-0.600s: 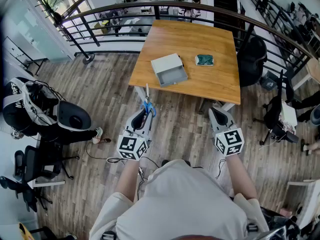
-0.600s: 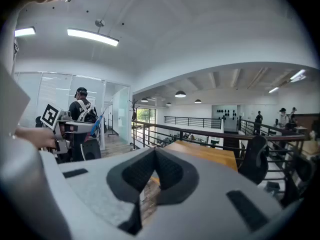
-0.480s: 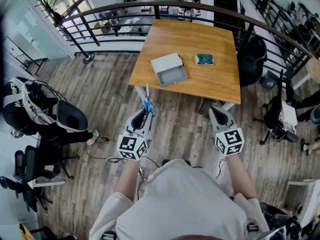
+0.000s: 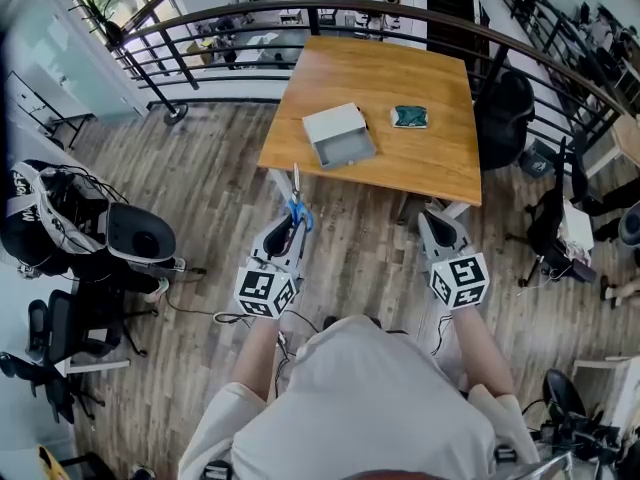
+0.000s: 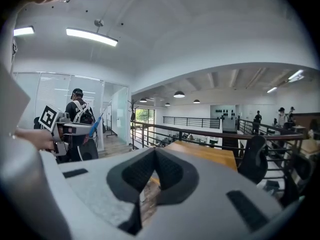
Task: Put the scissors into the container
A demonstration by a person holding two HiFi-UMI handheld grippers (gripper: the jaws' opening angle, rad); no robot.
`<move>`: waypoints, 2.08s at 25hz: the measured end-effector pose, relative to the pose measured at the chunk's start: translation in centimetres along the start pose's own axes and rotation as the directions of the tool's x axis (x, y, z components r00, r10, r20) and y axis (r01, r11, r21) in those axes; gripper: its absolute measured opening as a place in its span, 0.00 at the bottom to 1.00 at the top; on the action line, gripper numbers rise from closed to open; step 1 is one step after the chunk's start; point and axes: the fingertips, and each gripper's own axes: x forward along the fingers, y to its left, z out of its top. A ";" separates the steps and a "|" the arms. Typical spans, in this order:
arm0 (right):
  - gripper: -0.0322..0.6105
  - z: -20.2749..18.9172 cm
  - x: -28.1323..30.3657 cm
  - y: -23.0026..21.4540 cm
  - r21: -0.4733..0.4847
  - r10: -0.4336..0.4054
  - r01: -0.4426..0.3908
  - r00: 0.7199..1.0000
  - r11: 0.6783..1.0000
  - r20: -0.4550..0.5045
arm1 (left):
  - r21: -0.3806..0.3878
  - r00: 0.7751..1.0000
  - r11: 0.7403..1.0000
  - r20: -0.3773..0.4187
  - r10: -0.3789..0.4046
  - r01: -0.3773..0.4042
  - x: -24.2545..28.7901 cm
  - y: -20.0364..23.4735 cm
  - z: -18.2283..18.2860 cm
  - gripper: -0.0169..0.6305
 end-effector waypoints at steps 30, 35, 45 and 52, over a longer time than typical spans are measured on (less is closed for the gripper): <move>0.05 -0.6 2.6 5.7 -0.011 -0.073 0.073 0.997 0.997 -0.012 | -0.009 0.996 0.996 -0.020 -0.087 0.087 -2.2 4.6 -2.0 0.14; 0.05 -1.0 3.1 5.7 -0.010 -0.077 0.076 0.997 0.997 -0.023 | -0.018 0.996 0.996 -0.026 -0.089 0.088 -1.8 5.1 -2.4 0.14; 0.05 -1.2 6.1 3.1 0.003 -0.052 0.052 0.998 0.999 -0.037 | -0.024 0.997 0.997 -0.035 -0.067 0.067 1.5 5.9 -2.4 0.14; 0.05 -0.7 10.6 -1.4 0.002 -0.008 0.008 0.999 1.000 -0.045 | -0.028 0.999 0.999 -0.037 -0.032 0.031 7.1 6.7 -1.8 0.14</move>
